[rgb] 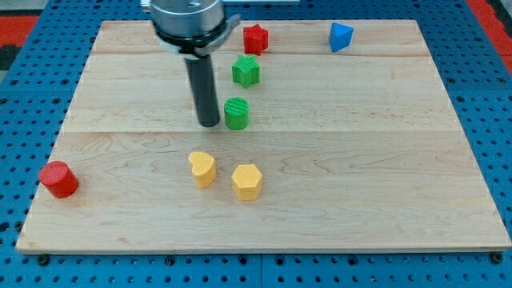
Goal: Push green circle slightly upwards
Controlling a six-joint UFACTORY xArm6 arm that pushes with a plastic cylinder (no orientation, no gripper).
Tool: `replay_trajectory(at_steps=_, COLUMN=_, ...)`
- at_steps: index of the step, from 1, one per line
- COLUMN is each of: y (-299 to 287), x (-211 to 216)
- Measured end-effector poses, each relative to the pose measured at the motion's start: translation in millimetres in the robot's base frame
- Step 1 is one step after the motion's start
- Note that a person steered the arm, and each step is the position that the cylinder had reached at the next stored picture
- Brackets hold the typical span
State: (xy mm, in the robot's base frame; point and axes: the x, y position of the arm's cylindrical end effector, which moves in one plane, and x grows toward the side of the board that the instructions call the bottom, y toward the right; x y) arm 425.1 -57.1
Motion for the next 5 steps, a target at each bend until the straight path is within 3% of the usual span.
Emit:
replay_trajectory(at_steps=2, y=12, x=16)
replay_trajectory(at_steps=3, y=49, x=34)
replay_trajectory(at_steps=5, y=58, x=10)
